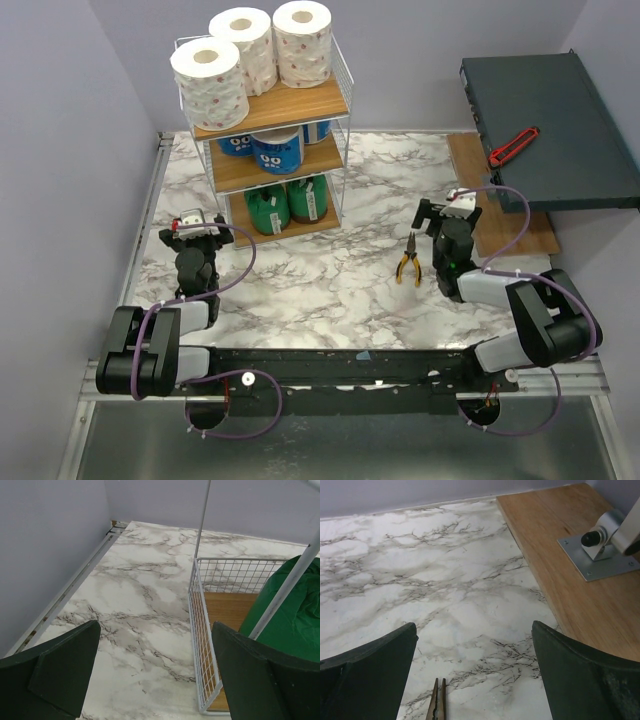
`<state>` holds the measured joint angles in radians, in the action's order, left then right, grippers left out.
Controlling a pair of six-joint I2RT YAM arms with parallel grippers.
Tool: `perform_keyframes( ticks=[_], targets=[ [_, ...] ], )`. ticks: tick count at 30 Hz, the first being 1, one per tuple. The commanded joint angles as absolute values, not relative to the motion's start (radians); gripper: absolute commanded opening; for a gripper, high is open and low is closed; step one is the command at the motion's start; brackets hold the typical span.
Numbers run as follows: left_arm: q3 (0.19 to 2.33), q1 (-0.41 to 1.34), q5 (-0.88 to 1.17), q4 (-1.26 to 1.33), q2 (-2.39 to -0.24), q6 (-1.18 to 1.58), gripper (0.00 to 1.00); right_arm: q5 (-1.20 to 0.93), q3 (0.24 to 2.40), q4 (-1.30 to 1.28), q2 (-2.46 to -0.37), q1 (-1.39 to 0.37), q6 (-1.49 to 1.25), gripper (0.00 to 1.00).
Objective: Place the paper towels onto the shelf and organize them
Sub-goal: Reset both arms
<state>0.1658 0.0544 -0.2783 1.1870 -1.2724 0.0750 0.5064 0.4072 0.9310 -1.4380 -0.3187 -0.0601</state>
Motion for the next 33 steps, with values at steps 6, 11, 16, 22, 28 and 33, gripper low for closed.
perform_keyframes(
  ticks=[6, 11, 16, 22, 28, 33],
  targets=[
    [0.192, 0.052, -0.252, 1.167, -1.279, 0.077, 0.98, 0.558, 0.339, 0.911, -1.428, -0.313, -0.045, 1.0],
    [0.194, 0.051, -0.252, 1.167, -1.28, 0.077, 0.99, 0.523, 0.276, 1.048, -1.441, -0.31, -0.038, 1.0],
    [0.198, 0.053, -0.238, 1.163, -1.282, 0.068, 0.99, 0.371, 0.28, 1.129, -1.501, -0.309, 0.056, 1.0],
    [0.173, 0.057, -0.226, 1.214, -1.282, 0.055, 0.98, 0.463, 0.299, 1.198, -1.576, -0.3, 0.041, 1.0],
    [0.143, 0.058, -0.26, 1.27, -1.282, 0.071, 0.98, 0.524, 0.31, 1.22, -1.605, -0.26, -0.032, 1.0],
    [0.168, 0.059, -0.265, 1.224, -1.283, 0.069, 0.99, 0.379, 0.378, 1.067, -1.605, -0.18, -0.09, 1.0]
  ],
)
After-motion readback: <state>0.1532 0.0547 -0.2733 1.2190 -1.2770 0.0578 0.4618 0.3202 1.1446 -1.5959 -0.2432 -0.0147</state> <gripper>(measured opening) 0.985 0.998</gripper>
